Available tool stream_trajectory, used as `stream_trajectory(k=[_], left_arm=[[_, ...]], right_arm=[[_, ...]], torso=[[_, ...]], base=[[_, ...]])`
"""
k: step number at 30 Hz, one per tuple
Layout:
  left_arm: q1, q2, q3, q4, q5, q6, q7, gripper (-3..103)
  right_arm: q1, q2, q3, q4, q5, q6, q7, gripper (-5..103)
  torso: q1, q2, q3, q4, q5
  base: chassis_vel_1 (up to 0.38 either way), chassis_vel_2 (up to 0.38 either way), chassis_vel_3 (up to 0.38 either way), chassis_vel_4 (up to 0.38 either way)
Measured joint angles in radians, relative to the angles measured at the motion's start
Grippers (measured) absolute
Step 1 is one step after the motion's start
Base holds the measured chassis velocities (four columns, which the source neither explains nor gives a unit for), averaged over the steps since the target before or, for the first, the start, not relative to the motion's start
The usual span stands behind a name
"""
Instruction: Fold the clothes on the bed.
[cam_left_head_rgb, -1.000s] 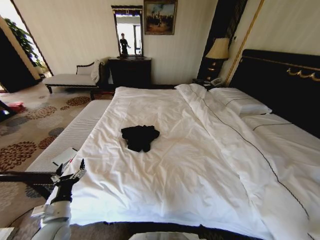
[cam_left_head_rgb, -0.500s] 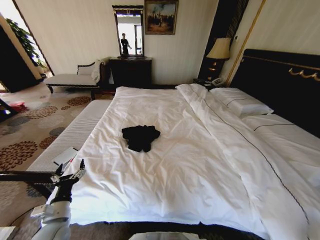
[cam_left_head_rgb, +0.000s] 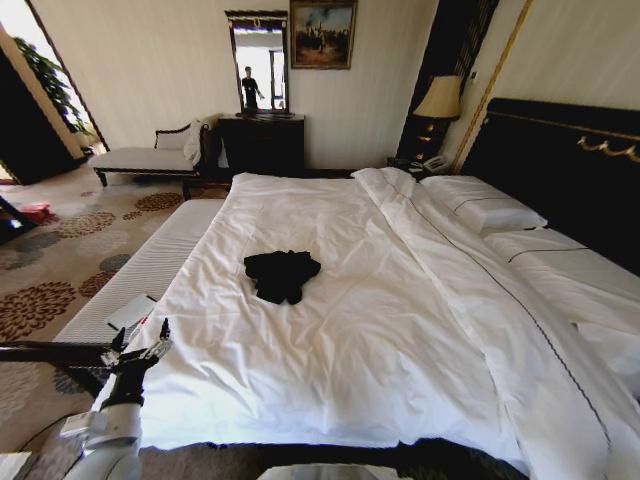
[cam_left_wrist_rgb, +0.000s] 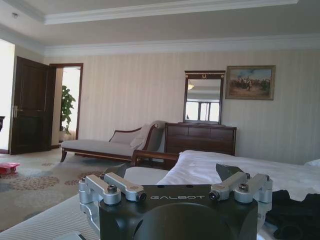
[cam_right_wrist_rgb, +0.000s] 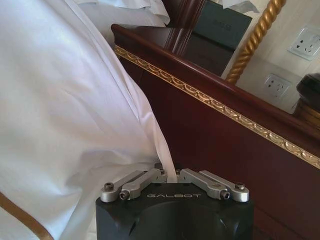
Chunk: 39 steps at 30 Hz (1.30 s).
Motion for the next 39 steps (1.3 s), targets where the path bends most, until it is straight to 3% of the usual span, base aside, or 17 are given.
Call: stream_trajectory(k=[2, 3, 5, 7, 9, 13, 20, 22, 25, 28, 31, 35, 39], left_arm=[[0.002, -0.003, 0.000, -0.001, 0.000, 0.000, 0.000, 100], [0.004, -0.005, 0.000, -0.002, 0.000, -0.001, 0.000, 100], [0.005, -0.008, 0.000, -0.003, 0.001, -0.002, 0.000, 100], [0.006, -0.008, 0.000, -0.003, 0.001, -0.003, 0.000, 100], [0.006, -0.008, 0.001, -0.003, 0.002, -0.003, 0.000, 100], [0.006, -0.008, 0.001, -0.002, 0.002, -0.004, 0.000, 100], [0.002, -0.007, 0.005, 0.000, 0.002, -0.004, 0.000, 100], [0.001, -0.006, 0.005, 0.000, 0.002, -0.004, 0.000, 100], [0.002, -0.006, 0.006, 0.005, 0.003, -0.004, 0.000, 100], [0.002, -0.007, 0.009, 0.006, 0.012, -0.005, -0.001, 100], [0.005, -0.006, 0.012, 0.005, 0.020, -0.005, -0.001, 100], [0.010, 0.005, 0.012, 0.004, 0.022, -0.008, 0.001, 100], [0.015, 0.003, 0.013, 0.003, 0.022, -0.009, 0.003, 100]], right_arm=[[0.001, 0.002, -0.001, -0.001, 0.000, -0.006, 0.001, 1], [0.001, 0.006, -0.001, 0.000, 0.000, -0.010, 0.002, 7], [0.002, 0.011, -0.001, 0.006, 0.001, -0.013, 0.002, 17], [0.001, 0.013, 0.000, 0.008, 0.002, -0.013, 0.002, 17], [-0.001, 0.015, 0.006, 0.015, 0.005, -0.013, 0.002, 28], [-0.011, 0.022, 0.019, 0.033, 0.008, 0.005, -0.010, 38], [-0.036, 0.056, 0.046, 0.134, 0.064, 0.035, -0.042, 71], [-0.042, 0.061, 0.053, 0.151, 0.072, 0.037, -0.043, 71], [-0.066, 0.084, 0.081, 0.212, 0.088, 0.043, -0.043, 88], [-0.082, 0.096, 0.102, 0.256, 0.098, 0.050, -0.043, 97], [-0.096, 0.104, 0.122, 0.303, 0.106, 0.085, -0.064, 99], [-0.118, 0.108, 0.131, 0.389, 0.138, 0.208, -0.162, 100], [-0.124, 0.107, 0.130, 0.449, 0.150, 0.253, -0.204, 100]], torso=[[0.000, 0.000, 0.000, -0.0001, -0.0001], [0.000, 0.000, 0.000, -0.0014, 0.0004], [0.000, 0.000, 0.000, -0.0012, 0.0003], [0.000, 0.000, 0.000, -0.0008, 0.0003], [0.000, 0.000, 0.000, 0.0005, 0.0003], [0.000, 0.000, 0.000, 0.0002, 0.0001], [0.000, 0.000, 0.000, 0.0004, 0.0002], [0.000, 0.000, 0.000, 0.0004, 0.0001], [0.000, 0.000, 0.000, 0.0003, 0.0002], [0.000, 0.000, 0.000, 0.0001, 0.0000], [0.000, 0.000, 0.000, 0.0002, 0.0000], [0.000, 0.000, 0.000, 0.0003, 0.0000], [0.000, 0.000, 0.000, 0.0004, 0.0000]], base=[[0.000, 0.000, 0.000, 0.000], [0.000, 0.000, 0.000, 0.000], [0.000, 0.000, 0.000, 0.000], [0.000, 0.000, 0.000, 0.000], [0.000, 0.000, 0.000, 0.000], [0.000, 0.000, 0.000, 0.000], [0.000, 0.000, 0.000, 0.000], [0.000, 0.000, 0.000, 0.000], [0.000, 0.000, 0.000, 0.000], [0.000, 0.000, 0.000, 0.000], [0.000, 0.000, 0.000, 0.000], [0.000, 0.000, 0.000, 0.000], [0.000, 0.000, 0.000, 0.000]])
